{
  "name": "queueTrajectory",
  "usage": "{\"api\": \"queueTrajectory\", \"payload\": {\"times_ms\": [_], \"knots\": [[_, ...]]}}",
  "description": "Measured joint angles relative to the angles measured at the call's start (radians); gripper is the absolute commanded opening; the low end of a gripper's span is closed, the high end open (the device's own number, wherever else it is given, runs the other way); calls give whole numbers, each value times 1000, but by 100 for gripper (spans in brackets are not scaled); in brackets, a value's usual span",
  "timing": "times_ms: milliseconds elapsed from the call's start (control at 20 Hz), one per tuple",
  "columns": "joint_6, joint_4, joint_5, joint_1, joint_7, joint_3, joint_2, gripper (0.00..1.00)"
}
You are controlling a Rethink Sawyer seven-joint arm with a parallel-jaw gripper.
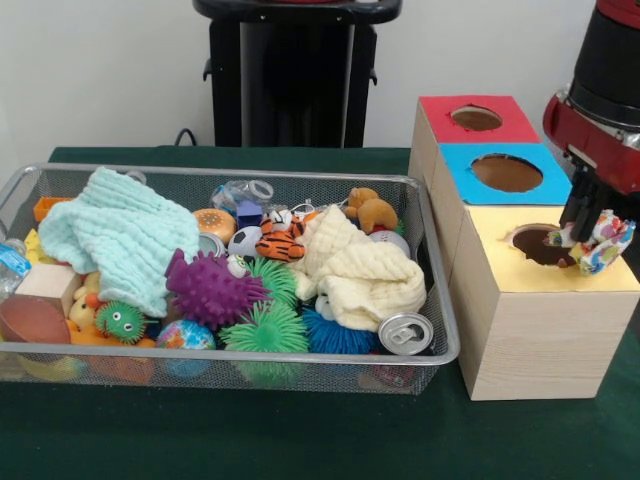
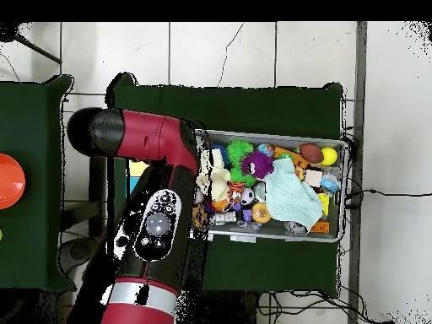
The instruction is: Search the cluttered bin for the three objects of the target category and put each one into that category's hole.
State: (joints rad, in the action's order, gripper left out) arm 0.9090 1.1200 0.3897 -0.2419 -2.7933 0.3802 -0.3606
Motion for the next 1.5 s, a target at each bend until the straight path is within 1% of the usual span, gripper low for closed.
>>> {"api": "queueTrajectory", "payload": {"times_ms": [400,850,1250,1500], "knots": [[0,47,-5,33,0,-12,-37,0],[0,89,-18,77,0,-54,-61,0],[0,99,-27,79,0,-63,-62,0],[0,113,-28,76,0,-74,-75,0]]}}
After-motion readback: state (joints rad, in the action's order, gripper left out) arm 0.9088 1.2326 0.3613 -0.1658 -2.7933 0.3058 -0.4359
